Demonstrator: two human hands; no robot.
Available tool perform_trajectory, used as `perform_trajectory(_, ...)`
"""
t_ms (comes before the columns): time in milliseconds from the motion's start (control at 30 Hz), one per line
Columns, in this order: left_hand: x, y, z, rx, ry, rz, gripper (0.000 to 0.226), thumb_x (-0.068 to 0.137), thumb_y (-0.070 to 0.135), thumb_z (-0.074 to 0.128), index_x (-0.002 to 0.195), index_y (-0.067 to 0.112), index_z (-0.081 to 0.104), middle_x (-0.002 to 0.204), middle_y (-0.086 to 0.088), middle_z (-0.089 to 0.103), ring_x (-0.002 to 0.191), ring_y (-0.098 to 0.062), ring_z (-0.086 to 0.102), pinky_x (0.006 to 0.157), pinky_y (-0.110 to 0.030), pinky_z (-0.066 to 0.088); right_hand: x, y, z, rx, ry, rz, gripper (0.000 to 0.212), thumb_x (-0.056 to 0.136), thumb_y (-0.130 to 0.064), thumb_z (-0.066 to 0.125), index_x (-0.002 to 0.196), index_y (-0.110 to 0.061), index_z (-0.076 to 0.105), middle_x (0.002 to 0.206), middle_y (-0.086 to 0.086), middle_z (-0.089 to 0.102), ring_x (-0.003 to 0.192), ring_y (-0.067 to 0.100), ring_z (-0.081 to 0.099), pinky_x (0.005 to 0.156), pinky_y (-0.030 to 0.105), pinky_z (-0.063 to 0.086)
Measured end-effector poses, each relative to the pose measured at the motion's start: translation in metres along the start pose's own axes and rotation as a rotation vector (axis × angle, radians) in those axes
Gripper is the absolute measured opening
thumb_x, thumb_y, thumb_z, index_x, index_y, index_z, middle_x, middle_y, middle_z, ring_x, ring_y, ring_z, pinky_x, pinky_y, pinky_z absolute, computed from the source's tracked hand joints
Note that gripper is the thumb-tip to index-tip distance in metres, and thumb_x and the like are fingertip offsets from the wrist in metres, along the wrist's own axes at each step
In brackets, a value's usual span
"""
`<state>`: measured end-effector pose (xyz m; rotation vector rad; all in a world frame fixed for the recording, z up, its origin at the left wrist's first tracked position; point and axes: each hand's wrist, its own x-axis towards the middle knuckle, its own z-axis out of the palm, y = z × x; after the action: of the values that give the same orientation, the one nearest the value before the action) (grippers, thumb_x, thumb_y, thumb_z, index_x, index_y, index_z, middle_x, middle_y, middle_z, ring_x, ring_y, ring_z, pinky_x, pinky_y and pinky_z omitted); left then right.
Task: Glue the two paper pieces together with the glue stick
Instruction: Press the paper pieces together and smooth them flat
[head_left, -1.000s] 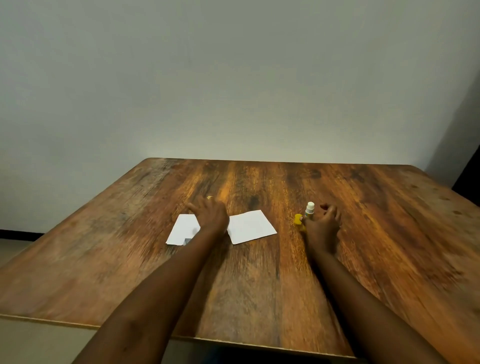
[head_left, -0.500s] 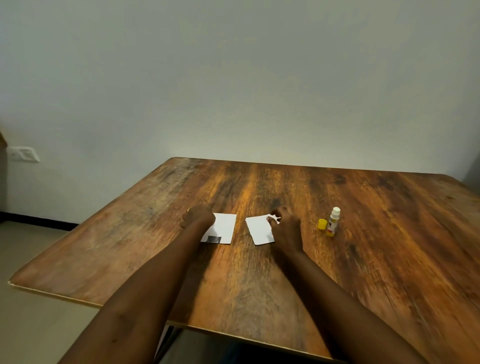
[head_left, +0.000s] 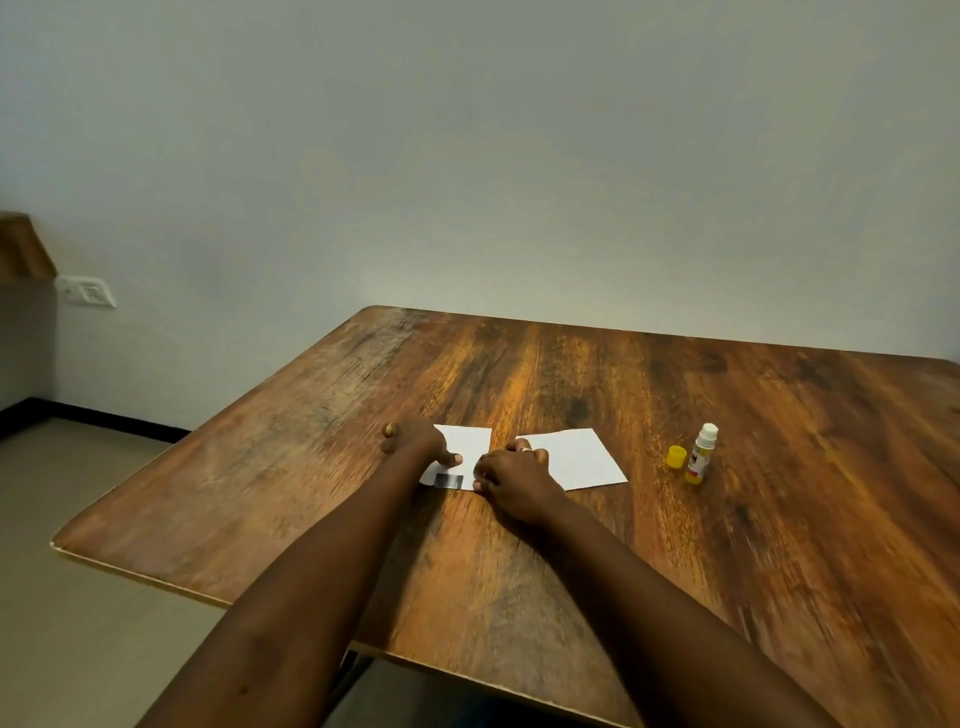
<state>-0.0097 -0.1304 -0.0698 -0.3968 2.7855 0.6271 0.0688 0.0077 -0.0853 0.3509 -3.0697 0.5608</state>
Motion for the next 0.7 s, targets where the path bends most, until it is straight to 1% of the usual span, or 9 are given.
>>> perform_trajectory(100, 0.001, -0.005, -0.005, -0.007, 0.008, 0.020, 0.083, 0.071, 0.054, 0.074, 0.133, 0.008, 0.045, 0.131, -0.008, 0.054, 0.123, -0.025, 0.048, 0.097, -0.030, 0.036, 0.001, 0.001, -0.001, 0.024, -0.019, 0.006, 0.029, 0.096, -0.022, 0.045, 0.117, -0.014, 0.063, 0.126, 0.006, 0.062, 0.130, 0.028, 0.034, 0.103, 0.047, 0.022)
perform_trajectory(167, -0.002, -0.007, -0.008, -0.023, 0.025, 0.041, 0.075, 0.075, 0.048, 0.073, 0.131, 0.007, 0.047, 0.131, -0.007, 0.056, 0.123, -0.023, 0.050, 0.101, -0.030, 0.037, 0.002, 0.001, -0.003, 0.046, -0.026, 0.012, 0.028, 0.095, -0.017, 0.044, 0.115, -0.014, 0.064, 0.123, 0.008, 0.063, 0.127, 0.030, 0.035, 0.100, 0.047, 0.024)
perform_trajectory(333, -0.014, -0.005, -0.011, -0.212, 0.031, 0.081, 0.064, 0.080, 0.014, 0.073, 0.135, 0.000, 0.044, 0.136, -0.016, 0.050, 0.123, -0.027, 0.050, 0.087, -0.027, 0.045, 0.007, 0.001, -0.006, 0.125, -0.026, 0.036, 0.030, 0.096, -0.019, 0.045, 0.120, -0.013, 0.063, 0.127, 0.008, 0.062, 0.125, 0.029, 0.044, 0.104, 0.048, 0.026)
perform_trajectory(400, -0.021, 0.001, -0.014, -0.281, 0.104, 0.186, 0.051, 0.082, 0.004, 0.067, 0.130, -0.002, 0.051, 0.132, -0.018, 0.053, 0.117, -0.029, 0.054, 0.078, -0.028, 0.047, 0.008, 0.001, -0.014, 0.318, 0.032, 0.122, 0.032, 0.096, -0.026, 0.048, 0.118, -0.010, 0.063, 0.120, 0.012, 0.065, 0.113, 0.028, 0.057, 0.102, 0.049, 0.038)
perform_trajectory(467, -0.031, 0.008, -0.018, -0.356, 0.195, 0.300, 0.036, 0.085, -0.001, 0.060, 0.120, -0.004, 0.059, 0.126, -0.020, 0.059, 0.110, -0.029, 0.058, 0.064, -0.022, 0.045, 0.011, 0.000, -0.030, 0.609, 0.139, 0.225, 0.036, 0.096, -0.033, 0.048, 0.107, -0.003, 0.065, 0.106, 0.017, 0.068, 0.095, 0.028, 0.065, 0.091, 0.048, 0.051)
perform_trajectory(500, -0.035, 0.012, -0.020, -0.377, 0.245, 0.358, 0.031, 0.086, -0.002, 0.057, 0.116, -0.005, 0.061, 0.122, -0.020, 0.061, 0.107, -0.028, 0.059, 0.062, -0.021, 0.044, 0.012, 0.000, -0.041, 0.759, 0.208, 0.284, 0.039, 0.095, -0.036, 0.047, 0.098, -0.001, 0.065, 0.097, 0.018, 0.068, 0.084, 0.026, 0.066, 0.082, 0.043, 0.053)
perform_trajectory(567, -0.044, 0.021, -0.023, -0.373, 0.342, 0.476, 0.024, 0.087, -0.002, 0.055, 0.108, -0.002, 0.065, 0.111, -0.019, 0.065, 0.098, -0.027, 0.062, 0.068, -0.029, 0.049, 0.017, 0.001, -0.063, 1.057, 0.303, 0.387, 0.044, 0.094, -0.044, 0.046, 0.080, -0.005, 0.059, 0.076, 0.015, 0.062, 0.061, 0.020, 0.058, 0.059, 0.032, 0.051)
perform_trajectory(600, -0.048, 0.025, -0.024, -0.349, 0.384, 0.539, 0.021, 0.087, -0.002, 0.054, 0.104, 0.001, 0.066, 0.105, -0.018, 0.066, 0.094, -0.026, 0.062, 0.071, -0.033, 0.052, 0.019, 0.002, -0.074, 1.155, 0.322, 0.428, 0.046, 0.092, -0.048, 0.047, 0.077, -0.005, 0.057, 0.070, 0.014, 0.060, 0.056, 0.019, 0.056, 0.053, 0.027, 0.048)
perform_trajectory(700, -0.058, 0.037, -0.020, -0.199, 0.493, 0.725, 0.020, 0.087, 0.001, 0.056, 0.103, 0.006, 0.068, 0.098, -0.014, 0.067, 0.087, -0.026, 0.061, 0.072, -0.037, 0.053, 0.024, 0.008, -0.099, 1.297, 0.294, 0.518, 0.045, 0.087, -0.045, 0.059, 0.088, 0.000, 0.058, 0.072, 0.015, 0.064, 0.058, 0.022, 0.062, 0.051, 0.026, 0.054)
